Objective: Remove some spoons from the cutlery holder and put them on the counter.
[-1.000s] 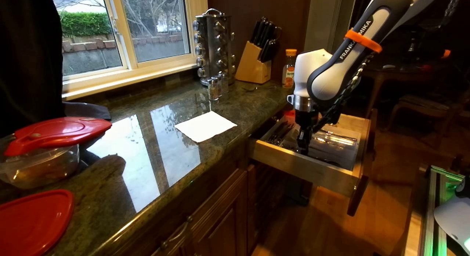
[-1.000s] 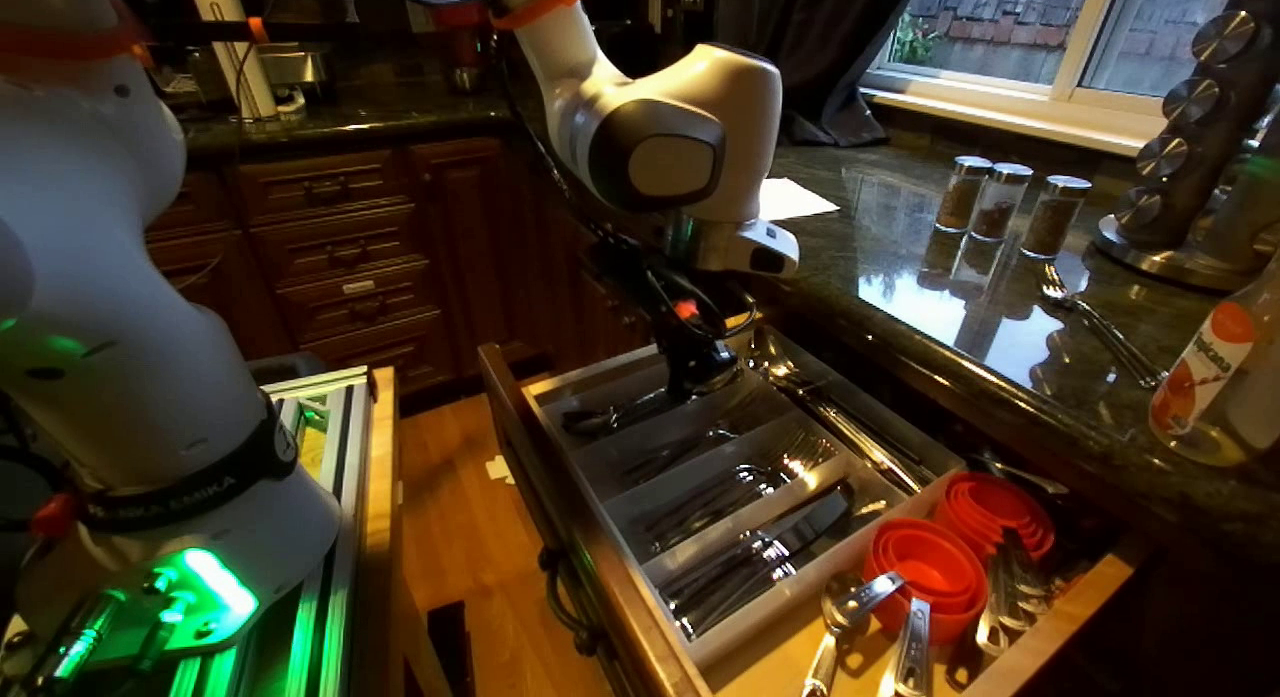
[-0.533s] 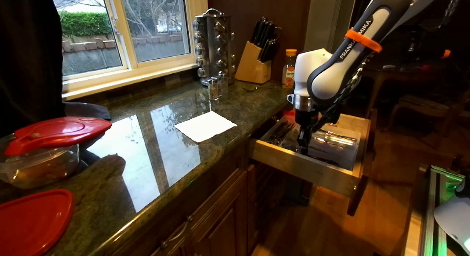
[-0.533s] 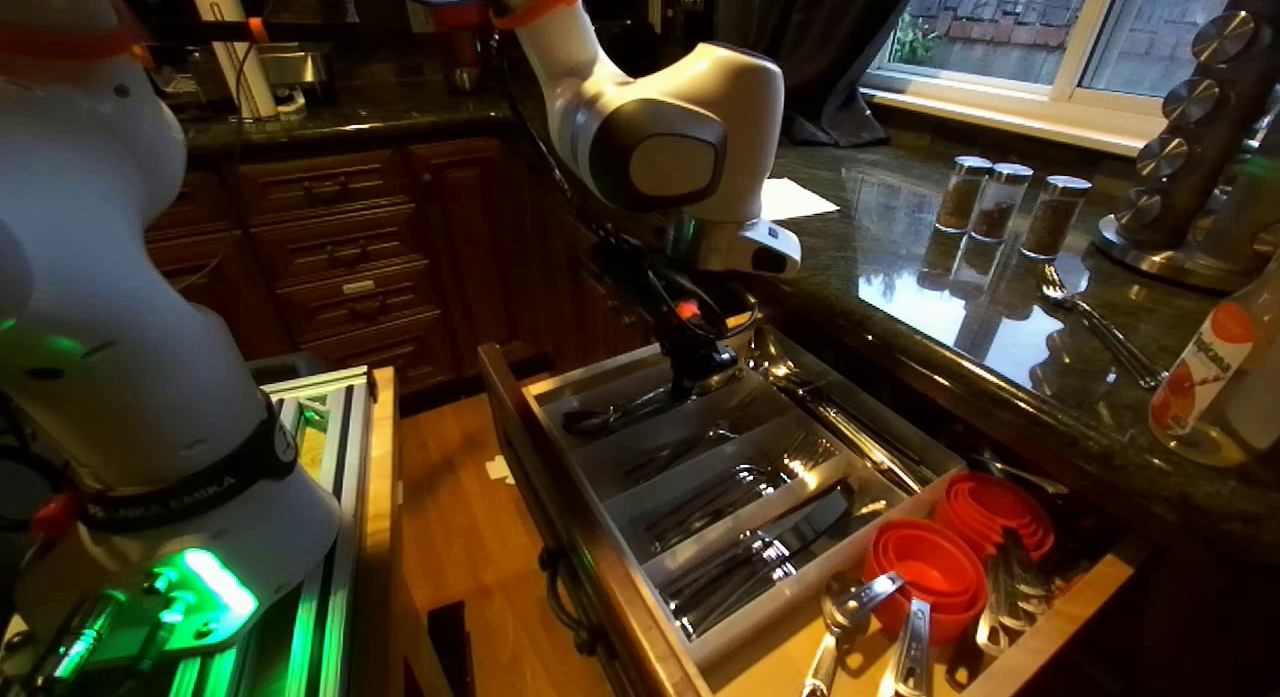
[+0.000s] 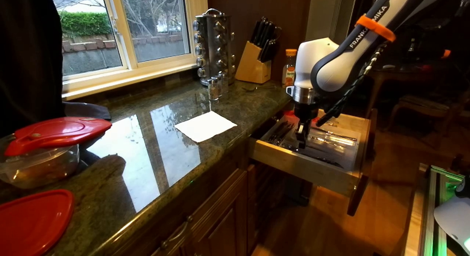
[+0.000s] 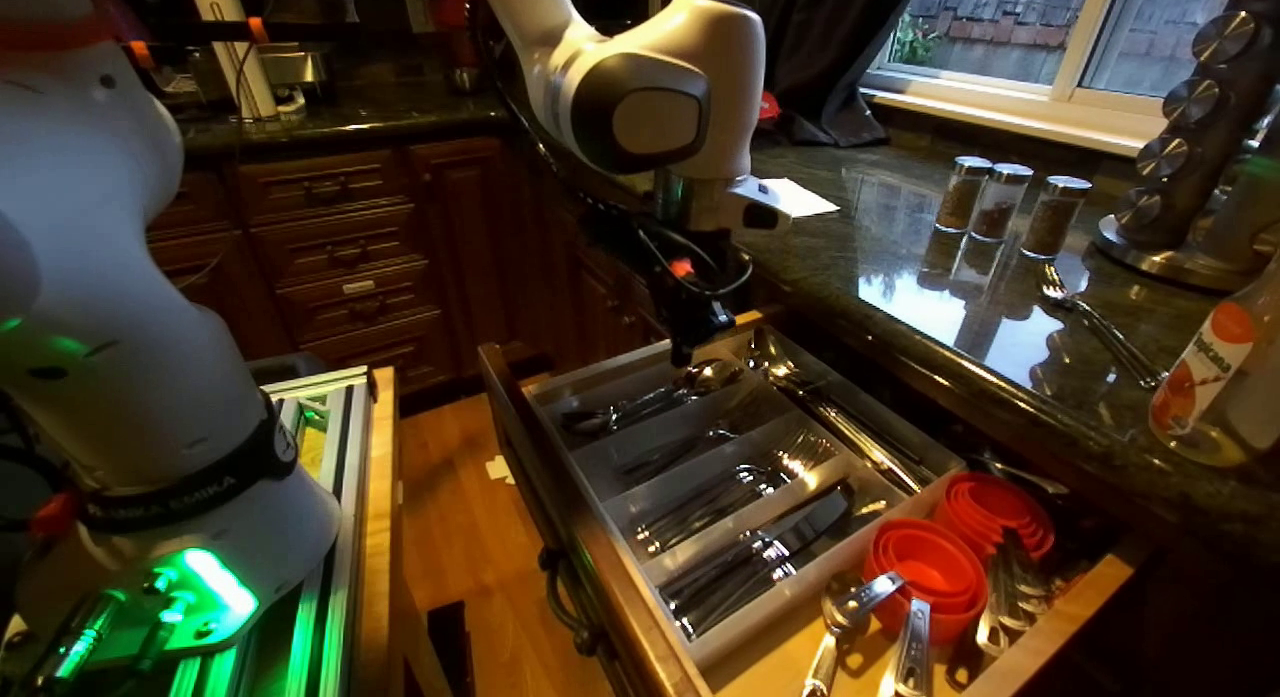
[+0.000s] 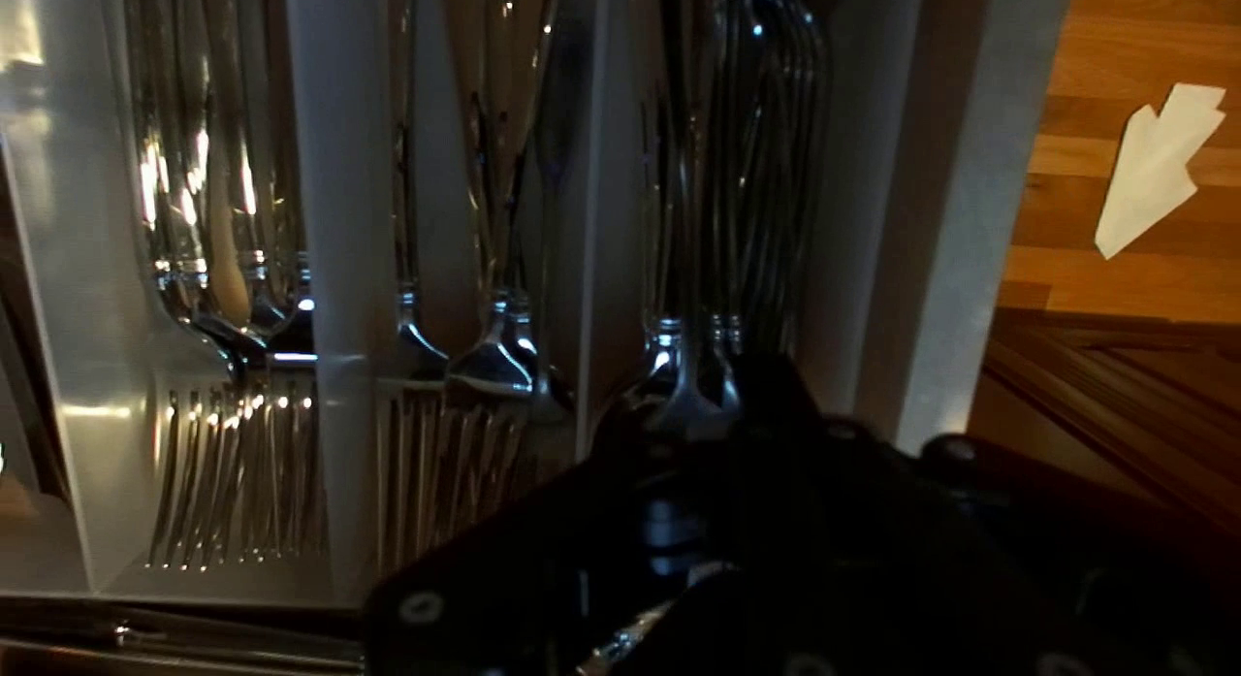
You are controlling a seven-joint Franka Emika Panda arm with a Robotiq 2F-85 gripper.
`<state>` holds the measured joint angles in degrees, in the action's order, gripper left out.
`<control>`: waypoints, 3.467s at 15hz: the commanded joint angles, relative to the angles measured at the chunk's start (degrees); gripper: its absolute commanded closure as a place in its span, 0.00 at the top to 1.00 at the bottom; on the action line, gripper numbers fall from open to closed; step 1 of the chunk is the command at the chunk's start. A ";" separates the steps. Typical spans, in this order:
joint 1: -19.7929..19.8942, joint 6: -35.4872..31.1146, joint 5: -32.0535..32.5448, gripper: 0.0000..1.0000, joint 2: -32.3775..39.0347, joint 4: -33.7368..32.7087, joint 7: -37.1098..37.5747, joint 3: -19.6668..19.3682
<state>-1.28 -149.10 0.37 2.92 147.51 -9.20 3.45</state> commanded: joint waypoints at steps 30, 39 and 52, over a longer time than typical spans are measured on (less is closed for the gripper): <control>0.34 -1.55 3.33 0.15 7.24 -1.18 2.05 -2.30; 0.25 -1.63 4.89 0.19 7.88 -1.50 3.05 -2.46; 0.07 -1.66 5.67 0.05 8.50 -1.78 3.40 -2.55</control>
<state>-1.01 -149.34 4.98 10.48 145.51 -6.99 1.20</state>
